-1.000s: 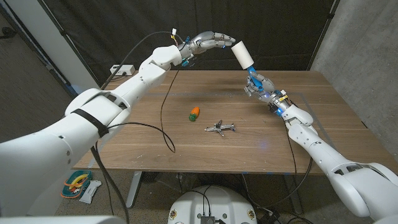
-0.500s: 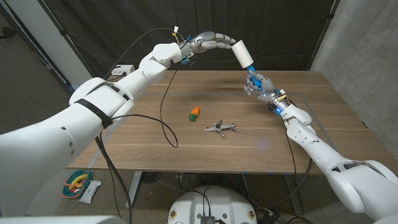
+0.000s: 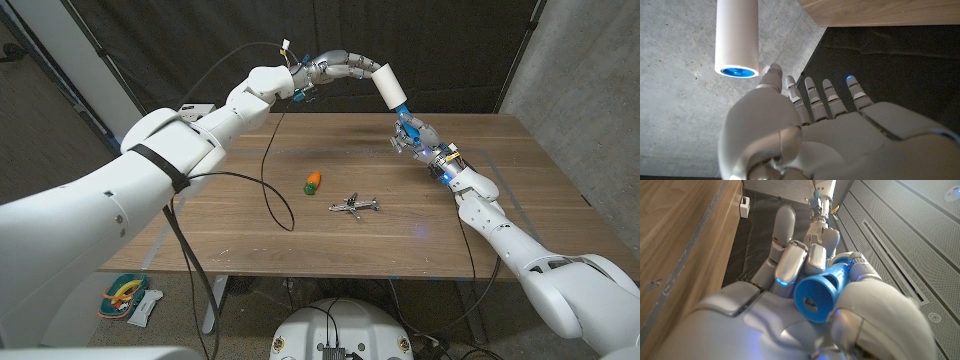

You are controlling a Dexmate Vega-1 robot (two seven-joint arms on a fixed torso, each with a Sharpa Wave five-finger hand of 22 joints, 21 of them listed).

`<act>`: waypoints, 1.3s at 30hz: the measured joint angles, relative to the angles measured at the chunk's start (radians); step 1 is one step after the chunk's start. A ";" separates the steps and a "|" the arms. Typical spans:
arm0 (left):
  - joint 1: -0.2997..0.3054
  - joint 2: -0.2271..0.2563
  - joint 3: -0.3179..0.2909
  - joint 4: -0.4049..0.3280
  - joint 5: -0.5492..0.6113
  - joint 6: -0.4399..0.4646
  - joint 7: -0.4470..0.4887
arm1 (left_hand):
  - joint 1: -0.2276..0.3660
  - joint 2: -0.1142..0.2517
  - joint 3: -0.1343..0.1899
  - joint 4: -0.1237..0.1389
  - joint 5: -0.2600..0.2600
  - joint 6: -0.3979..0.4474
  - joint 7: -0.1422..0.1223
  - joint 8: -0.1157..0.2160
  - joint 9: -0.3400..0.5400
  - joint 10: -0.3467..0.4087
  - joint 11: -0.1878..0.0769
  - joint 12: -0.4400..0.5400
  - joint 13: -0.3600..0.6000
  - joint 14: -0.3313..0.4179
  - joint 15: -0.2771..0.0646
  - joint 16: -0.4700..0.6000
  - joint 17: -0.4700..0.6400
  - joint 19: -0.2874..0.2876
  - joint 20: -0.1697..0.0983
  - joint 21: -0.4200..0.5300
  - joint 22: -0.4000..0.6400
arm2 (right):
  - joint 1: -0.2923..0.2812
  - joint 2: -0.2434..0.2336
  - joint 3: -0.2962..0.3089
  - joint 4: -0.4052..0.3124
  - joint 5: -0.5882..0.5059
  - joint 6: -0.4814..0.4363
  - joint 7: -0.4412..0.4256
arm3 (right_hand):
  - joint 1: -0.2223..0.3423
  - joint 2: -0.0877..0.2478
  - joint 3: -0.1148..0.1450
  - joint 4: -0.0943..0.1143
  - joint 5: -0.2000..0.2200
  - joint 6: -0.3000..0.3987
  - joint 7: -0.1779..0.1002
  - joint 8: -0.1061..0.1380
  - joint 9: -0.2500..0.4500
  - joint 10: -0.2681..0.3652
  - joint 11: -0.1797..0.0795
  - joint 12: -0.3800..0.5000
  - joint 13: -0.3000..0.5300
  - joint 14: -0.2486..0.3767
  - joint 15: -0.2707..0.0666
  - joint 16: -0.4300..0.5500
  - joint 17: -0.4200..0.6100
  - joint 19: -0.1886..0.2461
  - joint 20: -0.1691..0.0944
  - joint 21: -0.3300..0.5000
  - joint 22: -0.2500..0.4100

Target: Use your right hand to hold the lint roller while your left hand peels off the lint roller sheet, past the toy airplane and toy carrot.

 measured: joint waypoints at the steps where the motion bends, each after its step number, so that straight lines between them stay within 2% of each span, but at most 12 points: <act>1: -0.002 -0.002 0.002 0.003 0.001 0.000 -0.001 | 0.006 -0.006 0.001 -0.001 0.000 0.006 -0.003 0.004 0.000 0.000 0.000 0.000 0.000 0.000 0.000 0.000 0.000 0.000 0.000 0.000 0.000 | 0.000 0.000 0.001 0.001 0.000 0.001 0.001 | 0.000 0.000 0.000 0.000 0.000 0.000 0.000 0.000 -0.002 0.000 0.000 0.000 0.000 0.000 0.000 0.000 0.000 0.000 0.000 0.000 0.000; 13: -0.026 -0.025 0.014 0.040 0.004 -0.010 -0.023 | 0.034 0.010 0.010 0.000 -0.003 0.161 0.001 0.045 0.000 0.043 -0.007 0.018 0.009 0.013 -0.013 0.011 0.003 0.000 0.000 0.012 0.000 | -0.007 0.006 0.011 0.007 0.009 0.011 0.006 | 0.000 0.000 0.004 -0.004 0.000 0.000 0.000 0.001 -0.009 0.000 0.000 0.000 0.000 0.000 0.000 0.000 0.000 0.000 0.000 0.004 0.000; 19: -0.027 -0.030 0.014 0.040 -0.004 -0.021 -0.028 | 0.021 0.024 0.013 0.018 -0.003 0.212 0.022 0.054 -0.003 0.082 -0.017 0.030 0.013 0.035 -0.027 0.020 0.006 0.011 0.001 0.018 0.005 | -0.013 0.006 0.014 0.007 0.012 0.013 0.006 | 0.000 0.000 0.004 -0.004 0.000 0.000 0.000 0.009 -0.012 0.000 0.000 0.002 0.000 0.000 0.000 0.000 0.000 0.000 0.000 0.004 0.000; 22: -0.011 -0.025 0.009 0.008 -0.008 -0.022 -0.022 | 0.007 0.037 0.024 0.030 -0.002 0.301 0.051 0.074 -0.004 0.133 -0.033 0.050 0.019 0.072 -0.033 0.039 0.012 0.034 0.001 0.035 0.007 | -0.016 0.006 0.016 0.006 0.013 0.013 0.006 | 0.000 0.000 0.004 -0.004 0.000 0.000 0.000 0.009 -0.014 0.000 0.000 0.002 0.000 0.000 0.000 0.000 0.000 0.000 0.000 0.004 0.000; 25: 0.004 -0.016 0.003 -0.023 -0.009 -0.022 -0.004 | 0.009 0.044 0.041 0.037 0.001 0.342 0.081 0.078 -0.005 0.169 -0.043 0.058 0.026 0.096 -0.036 0.047 0.016 0.051 0.000 0.050 0.010 | -0.019 0.006 0.017 0.002 0.014 0.014 0.006 | 0.000 0.000 0.004 -0.004 0.000 0.000 0.000 0.009 -0.019 0.000 0.000 0.002 0.000 0.000 0.000 0.000 0.000 0.000 0.000 0.004 0.000; 30: 0.004 -0.016 0.003 -0.023 0.001 0.011 0.057 | 0.037 0.070 0.092 0.024 0.009 0.336 0.143 0.088 0.025 0.190 -0.057 0.065 0.037 0.107 -0.036 0.061 0.025 0.065 -0.003 0.069 0.018 | -0.027 0.005 0.021 -0.006 0.014 0.014 0.006 | 0.000 0.000 0.004 -0.004 0.000 0.000 0.000 0.009 -0.019 0.000 0.000 0.002 0.000 0.000 0.000 0.000 0.000 0.000 0.000 0.004 0.000; 31: 0.061 0.029 -0.007 -0.152 0.008 0.025 0.074 | 0.047 0.072 0.097 0.021 0.009 0.334 0.145 0.094 0.033 0.195 -0.062 0.066 0.041 0.107 -0.036 0.066 0.029 0.073 -0.002 0.074 0.019 | -0.028 0.005 0.022 -0.008 0.020 0.016 0.007 | 0.000 0.000 0.004 -0.004 0.000 0.000 0.000 0.009 -0.019 0.000 0.000 0.002 0.000 0.000 0.000 0.000 0.000 0.000 0.000 0.004 0.000; 33: 0.061 0.029 -0.007 -0.152 0.019 0.042 0.094 | 0.070 0.072 0.107 0.015 0.004 0.330 0.150 0.103 0.049 0.205 -0.073 0.074 0.046 0.107 -0.036 0.073 0.035 0.080 -0.007 0.087 0.023 | -0.030 0.004 0.023 -0.010 0.020 0.016 0.007 | 0.000 0.000 0.004 -0.004 0.000 0.000 0.000 0.009 -0.019 0.000 0.000 0.002 0.000 0.000 0.000 0.000 0.000 0.000 0.000 0.004 0.000; 35: 0.095 0.065 -0.009 -0.253 0.041 0.075 0.130 | 0.084 0.069 0.111 0.011 -0.001 0.330 0.153 0.111 0.064 0.223 -0.079 0.080 0.053 0.117 -0.035 0.084 0.040 0.087 -0.014 0.097 0.028 | -0.034 0.004 0.025 -0.014 0.024 0.018 0.009 | 0.000 0.000 0.004 -0.004 0.000 0.000 0.000 0.009 -0.019 0.000 0.000 0.002 0.000 0.000 0.000 0.000 0.000 0.000 0.000 0.004 0.000; 36: 0.095 0.065 -0.009 -0.253 0.046 0.083 0.137 | 0.092 0.069 0.114 0.009 -0.003 0.333 0.157 0.118 0.069 0.231 -0.080 0.085 0.055 0.118 -0.036 0.086 0.042 0.090 -0.017 0.099 0.030 | -0.035 0.004 0.025 -0.015 0.024 0.018 0.009 | 0.000 0.000 0.004 -0.004 0.000 0.000 0.000 0.013 -0.018 0.000 0.000 0.002 0.000 0.000 0.000 0.000 0.000 0.000 0.000 0.004 0.000; 37: 0.114 0.086 -0.010 -0.317 0.055 0.099 0.151 | 0.099 0.067 0.118 0.005 -0.003 0.331 0.161 0.118 0.076 0.236 -0.082 0.089 0.058 0.118 -0.036 0.088 0.044 0.090 -0.017 0.102 0.032 | -0.036 0.004 0.027 -0.018 0.027 0.019 0.010 | 0.000 0.000 0.004 -0.004 0.000 0.000 0.000 0.014 -0.020 0.000 0.000 0.002 0.000 0.000 0.000 0.000 0.000 0.000 0.000 0.004 0.000; 39: 0.114 0.086 -0.010 -0.317 0.068 0.122 0.171 | 0.113 0.064 0.124 0.002 -0.004 0.335 0.166 0.118 0.090 0.252 -0.084 0.096 0.063 0.118 -0.036 0.088 0.045 0.096 -0.023 0.114 0.037 | -0.039 0.004 0.028 -0.021 0.030 0.020 0.012 | 0.000 0.000 0.004 -0.004 0.000 0.000 0.000 0.014 -0.023 0.000 0.000 0.002 0.000 0.000 0.000 0.000 0.000 0.000 0.000 0.008 0.000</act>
